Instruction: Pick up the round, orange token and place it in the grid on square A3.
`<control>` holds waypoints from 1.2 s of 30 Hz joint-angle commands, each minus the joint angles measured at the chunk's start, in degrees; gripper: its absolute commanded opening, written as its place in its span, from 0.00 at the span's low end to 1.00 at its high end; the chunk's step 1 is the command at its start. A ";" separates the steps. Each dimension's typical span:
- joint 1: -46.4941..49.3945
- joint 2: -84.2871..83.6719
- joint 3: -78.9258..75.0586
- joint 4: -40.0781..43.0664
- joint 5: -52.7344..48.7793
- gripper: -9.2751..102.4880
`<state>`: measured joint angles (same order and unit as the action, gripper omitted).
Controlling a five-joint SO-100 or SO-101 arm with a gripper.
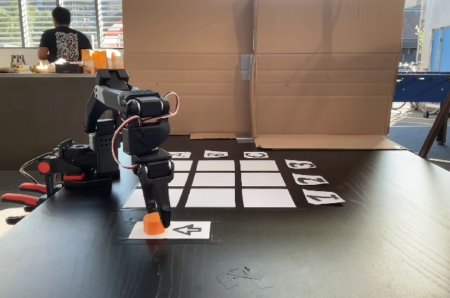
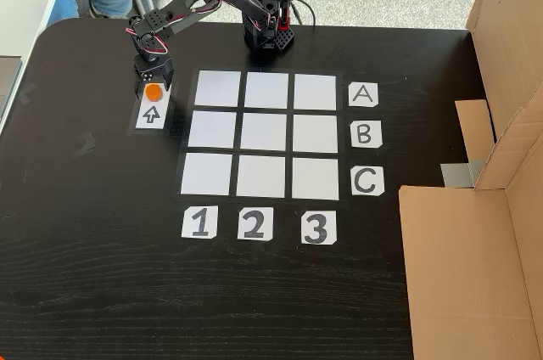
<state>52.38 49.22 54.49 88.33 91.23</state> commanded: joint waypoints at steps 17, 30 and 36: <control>2.99 5.62 -1.05 -1.41 -1.67 0.07; 1.41 28.83 17.14 -3.78 -14.59 0.07; -1.85 40.52 24.61 -2.20 -21.88 0.07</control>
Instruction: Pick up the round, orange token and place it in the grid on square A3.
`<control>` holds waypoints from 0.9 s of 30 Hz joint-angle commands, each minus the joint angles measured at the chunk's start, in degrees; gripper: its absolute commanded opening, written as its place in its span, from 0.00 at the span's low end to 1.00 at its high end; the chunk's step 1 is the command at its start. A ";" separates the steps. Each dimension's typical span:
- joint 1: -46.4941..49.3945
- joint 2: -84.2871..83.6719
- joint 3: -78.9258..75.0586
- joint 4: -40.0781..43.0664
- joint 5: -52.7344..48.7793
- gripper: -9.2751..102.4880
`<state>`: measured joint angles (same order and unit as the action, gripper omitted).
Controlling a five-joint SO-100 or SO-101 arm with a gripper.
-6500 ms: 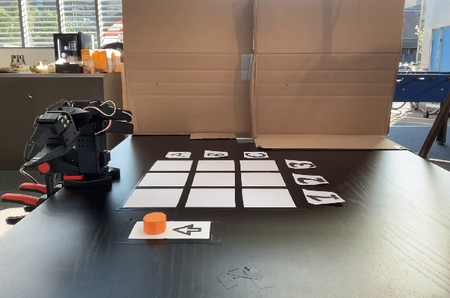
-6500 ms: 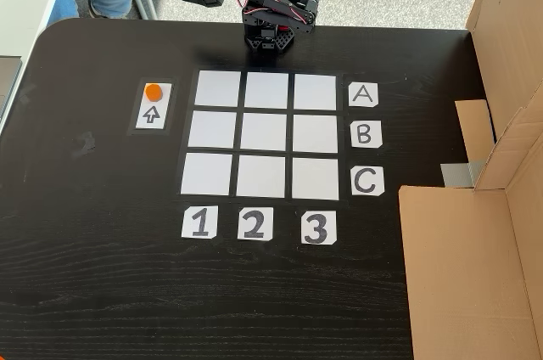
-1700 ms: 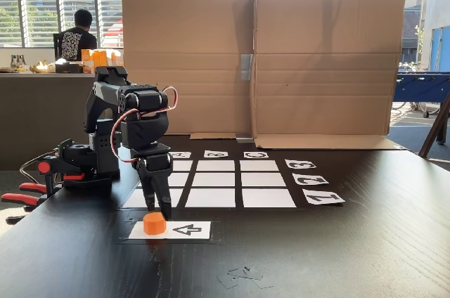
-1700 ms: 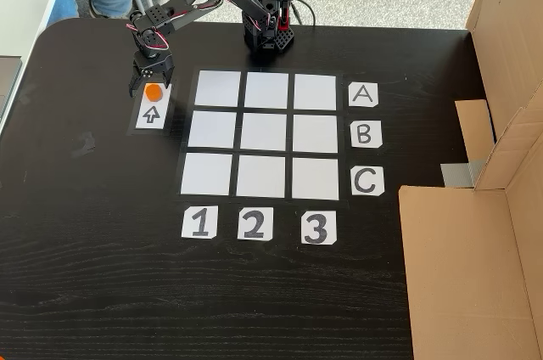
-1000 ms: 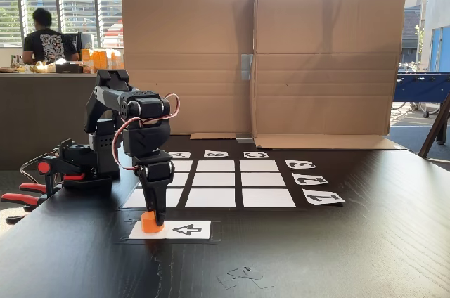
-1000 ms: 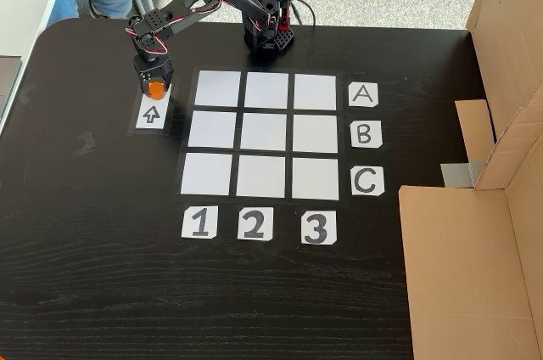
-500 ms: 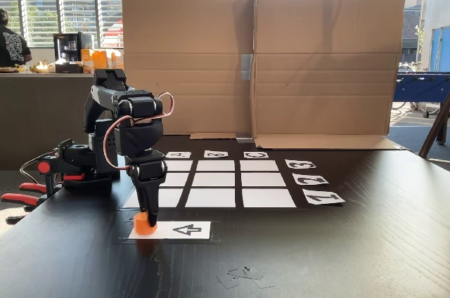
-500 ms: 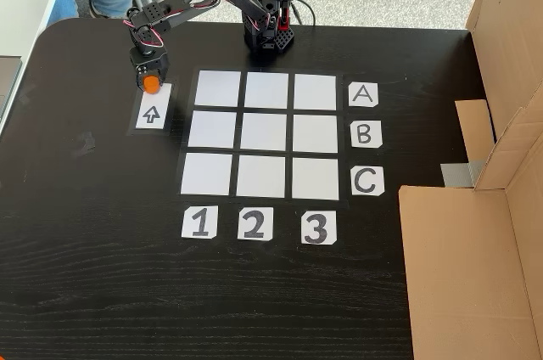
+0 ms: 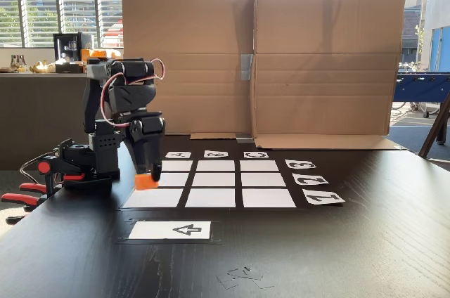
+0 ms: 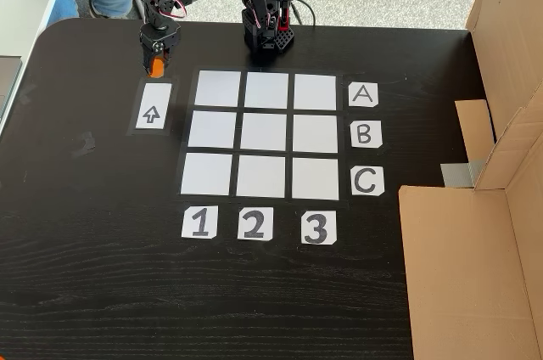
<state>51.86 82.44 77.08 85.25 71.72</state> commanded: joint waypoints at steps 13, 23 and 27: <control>-11.16 24.61 17.75 3.78 -20.39 0.07; -25.66 38.85 31.73 4.22 -30.06 0.07; -33.22 45.26 37.53 4.31 -31.99 0.07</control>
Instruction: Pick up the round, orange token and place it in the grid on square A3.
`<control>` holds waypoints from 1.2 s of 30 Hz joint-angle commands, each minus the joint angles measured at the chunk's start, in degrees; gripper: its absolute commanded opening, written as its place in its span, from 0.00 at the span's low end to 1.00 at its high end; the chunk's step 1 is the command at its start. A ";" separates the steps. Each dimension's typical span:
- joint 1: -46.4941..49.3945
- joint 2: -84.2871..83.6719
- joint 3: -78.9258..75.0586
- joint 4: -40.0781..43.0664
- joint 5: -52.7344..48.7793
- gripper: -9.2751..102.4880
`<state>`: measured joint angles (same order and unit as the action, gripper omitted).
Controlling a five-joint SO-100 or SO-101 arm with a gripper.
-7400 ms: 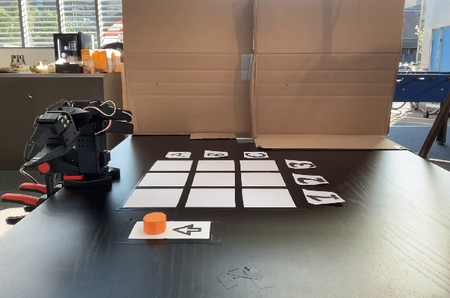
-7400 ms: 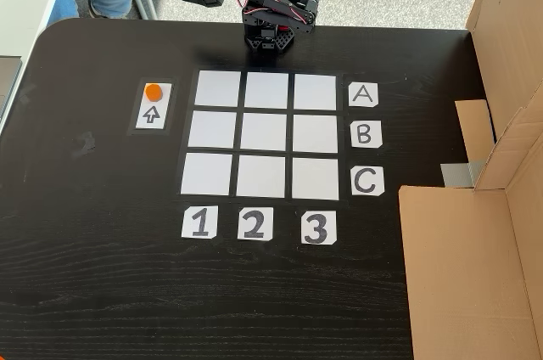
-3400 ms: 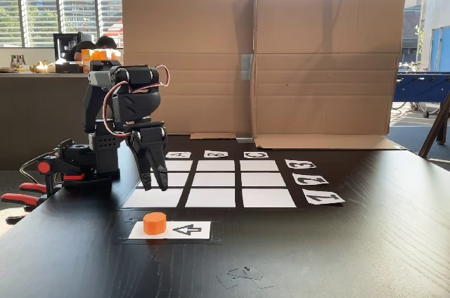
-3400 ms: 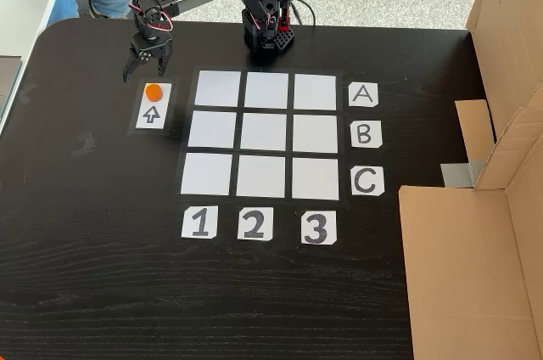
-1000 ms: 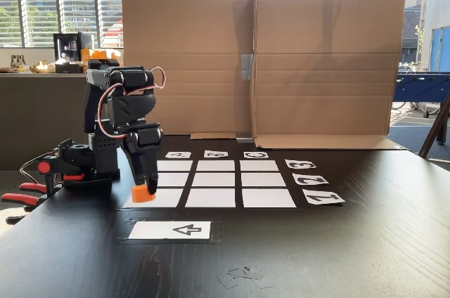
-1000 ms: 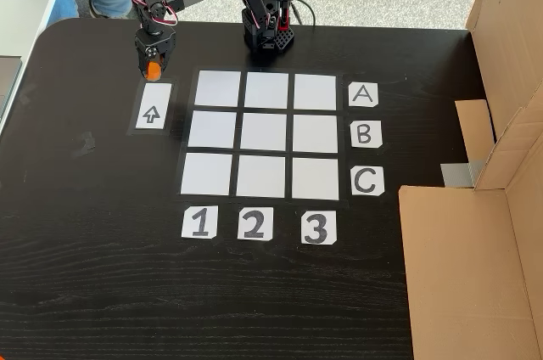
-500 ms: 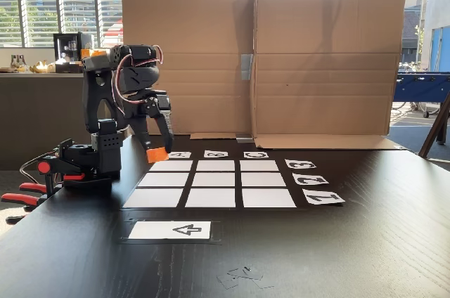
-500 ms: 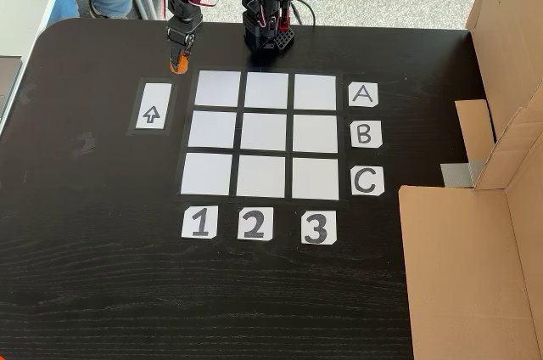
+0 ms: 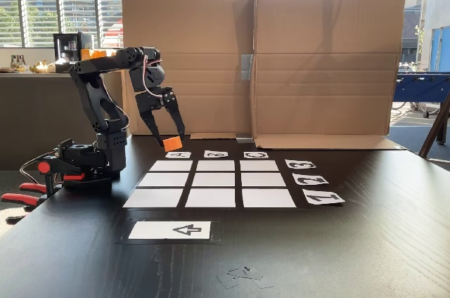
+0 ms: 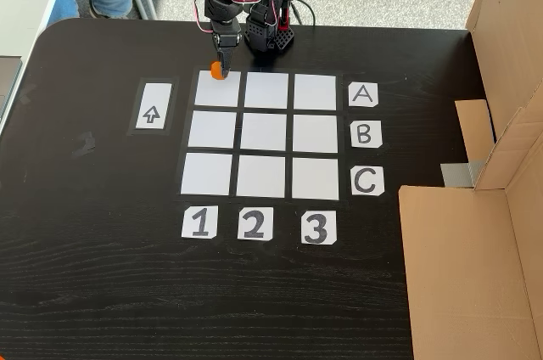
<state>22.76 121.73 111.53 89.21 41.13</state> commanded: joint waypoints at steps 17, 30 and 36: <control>-29.18 17.14 12.92 0.44 -8.96 0.07; -48.87 15.82 13.89 -0.44 -12.92 0.07; -55.72 10.20 14.41 -5.80 -13.27 0.07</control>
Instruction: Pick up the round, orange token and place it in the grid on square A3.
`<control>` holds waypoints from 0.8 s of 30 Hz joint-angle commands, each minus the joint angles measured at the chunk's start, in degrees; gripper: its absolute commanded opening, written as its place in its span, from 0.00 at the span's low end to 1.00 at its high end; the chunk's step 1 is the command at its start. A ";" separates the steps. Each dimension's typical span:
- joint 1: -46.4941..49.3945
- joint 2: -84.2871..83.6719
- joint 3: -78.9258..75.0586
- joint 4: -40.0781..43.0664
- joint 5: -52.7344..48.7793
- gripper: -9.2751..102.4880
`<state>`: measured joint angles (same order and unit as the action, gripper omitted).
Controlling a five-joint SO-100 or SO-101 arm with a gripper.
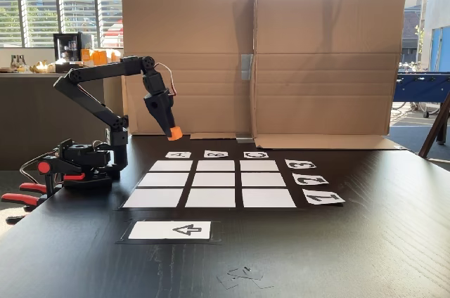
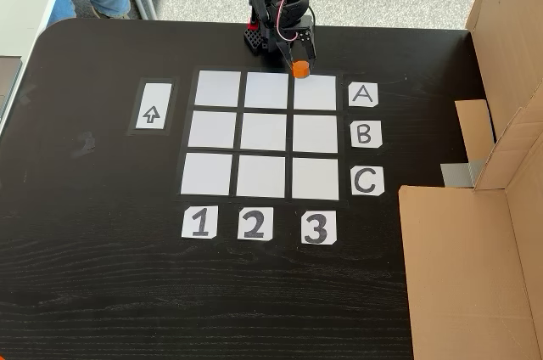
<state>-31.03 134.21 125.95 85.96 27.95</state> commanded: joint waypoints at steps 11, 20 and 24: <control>-6.77 -15.21 2.02 -11.78 0.35 0.07; -10.72 -22.85 3.87 -16.17 0.62 0.07; -11.07 -23.82 6.06 -18.02 0.62 0.08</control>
<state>-41.75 110.57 131.13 69.43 27.86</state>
